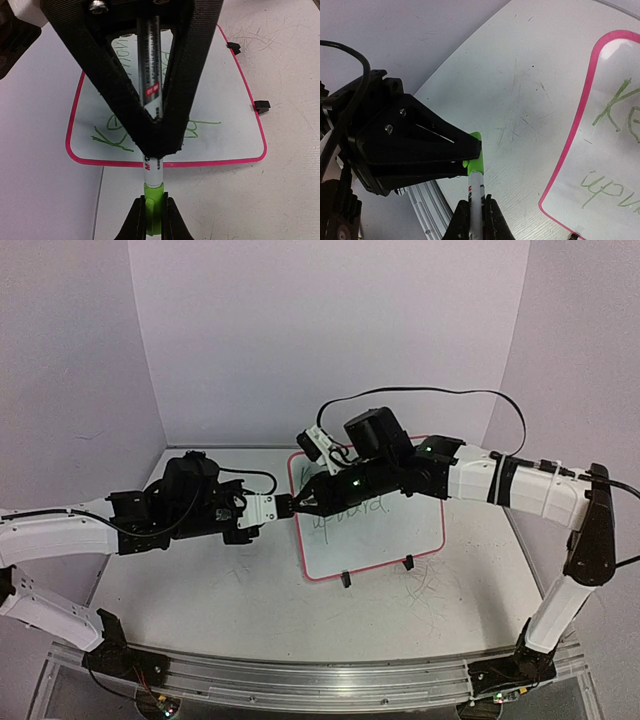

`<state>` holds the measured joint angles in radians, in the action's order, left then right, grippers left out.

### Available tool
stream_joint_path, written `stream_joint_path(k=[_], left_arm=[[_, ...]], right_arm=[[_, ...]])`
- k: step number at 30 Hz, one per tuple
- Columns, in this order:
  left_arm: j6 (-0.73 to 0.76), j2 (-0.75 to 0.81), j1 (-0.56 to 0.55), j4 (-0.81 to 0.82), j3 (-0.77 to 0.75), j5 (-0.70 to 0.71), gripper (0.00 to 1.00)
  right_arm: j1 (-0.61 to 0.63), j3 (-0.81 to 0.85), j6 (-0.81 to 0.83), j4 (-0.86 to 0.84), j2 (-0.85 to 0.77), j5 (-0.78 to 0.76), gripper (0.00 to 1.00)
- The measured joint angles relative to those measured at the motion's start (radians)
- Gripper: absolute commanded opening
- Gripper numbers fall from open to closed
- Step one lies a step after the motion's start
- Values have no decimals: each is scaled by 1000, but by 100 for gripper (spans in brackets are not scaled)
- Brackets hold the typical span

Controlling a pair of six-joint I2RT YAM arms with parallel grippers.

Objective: Write a sentence on the whiteboard
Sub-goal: Insert the whiteboard marker without the cap into the pen cap.

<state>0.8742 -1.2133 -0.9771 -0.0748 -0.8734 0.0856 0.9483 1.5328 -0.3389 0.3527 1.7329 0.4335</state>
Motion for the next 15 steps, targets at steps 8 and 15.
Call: stream_joint_path(k=[8, 15], left_arm=[[18, -43, -75, -139, -56, 155, 0], [14, -82, -156, -200, -56, 333, 0]], right_arm=[[1, 56, -7, 67, 67, 49, 0], [13, 67, -66, 61, 123, 68, 0]])
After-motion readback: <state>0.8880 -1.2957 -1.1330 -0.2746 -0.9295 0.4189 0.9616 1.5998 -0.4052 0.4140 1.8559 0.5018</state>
